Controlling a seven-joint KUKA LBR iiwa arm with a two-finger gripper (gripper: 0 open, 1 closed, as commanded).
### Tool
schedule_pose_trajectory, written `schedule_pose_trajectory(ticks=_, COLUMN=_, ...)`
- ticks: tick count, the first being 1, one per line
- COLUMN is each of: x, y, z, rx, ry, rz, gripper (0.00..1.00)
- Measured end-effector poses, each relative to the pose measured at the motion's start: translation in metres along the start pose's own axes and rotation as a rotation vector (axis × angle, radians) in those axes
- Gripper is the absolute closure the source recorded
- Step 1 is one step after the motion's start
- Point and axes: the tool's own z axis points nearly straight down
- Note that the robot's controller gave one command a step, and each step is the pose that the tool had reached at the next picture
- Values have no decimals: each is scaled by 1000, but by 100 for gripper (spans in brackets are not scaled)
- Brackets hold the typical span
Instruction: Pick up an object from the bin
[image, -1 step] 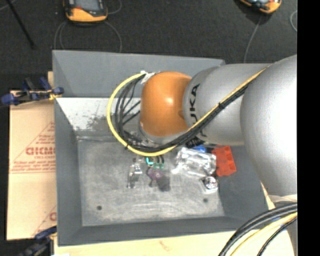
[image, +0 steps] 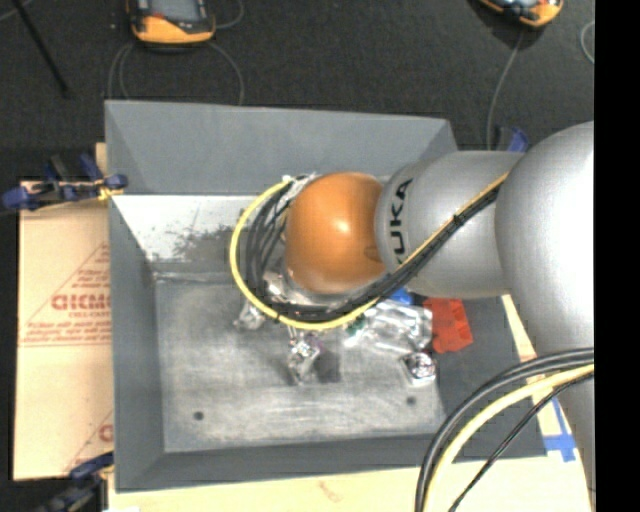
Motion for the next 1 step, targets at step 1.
schedule_pose_trajectory(ticks=1, x=11, y=-54, z=-1, rx=0, ry=-7, rz=-513, gripper=0)
